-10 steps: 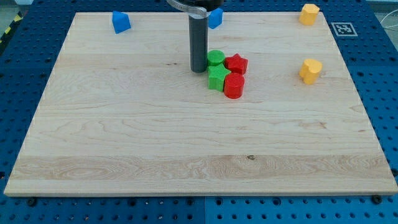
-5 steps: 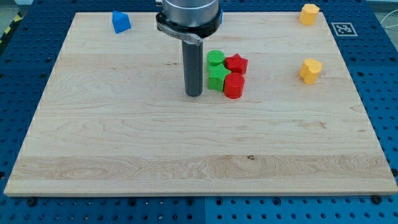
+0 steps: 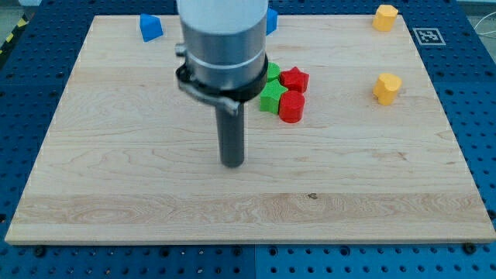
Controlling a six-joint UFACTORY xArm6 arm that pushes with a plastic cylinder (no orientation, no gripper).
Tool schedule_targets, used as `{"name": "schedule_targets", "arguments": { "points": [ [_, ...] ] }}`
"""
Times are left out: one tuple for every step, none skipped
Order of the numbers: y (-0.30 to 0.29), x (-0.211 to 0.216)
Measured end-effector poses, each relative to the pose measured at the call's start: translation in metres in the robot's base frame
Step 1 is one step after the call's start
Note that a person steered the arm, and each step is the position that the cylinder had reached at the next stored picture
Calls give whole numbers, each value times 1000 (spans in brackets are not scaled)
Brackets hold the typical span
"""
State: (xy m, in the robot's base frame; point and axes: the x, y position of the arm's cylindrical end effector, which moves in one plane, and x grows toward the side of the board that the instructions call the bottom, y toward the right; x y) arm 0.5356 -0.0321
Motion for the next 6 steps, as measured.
{"name": "schedule_targets", "arguments": {
  "points": [
    [-9,58],
    [-12,79],
    [-17,81],
    [-39,77],
    [-74,57],
    [-91,9]
  ]
}}
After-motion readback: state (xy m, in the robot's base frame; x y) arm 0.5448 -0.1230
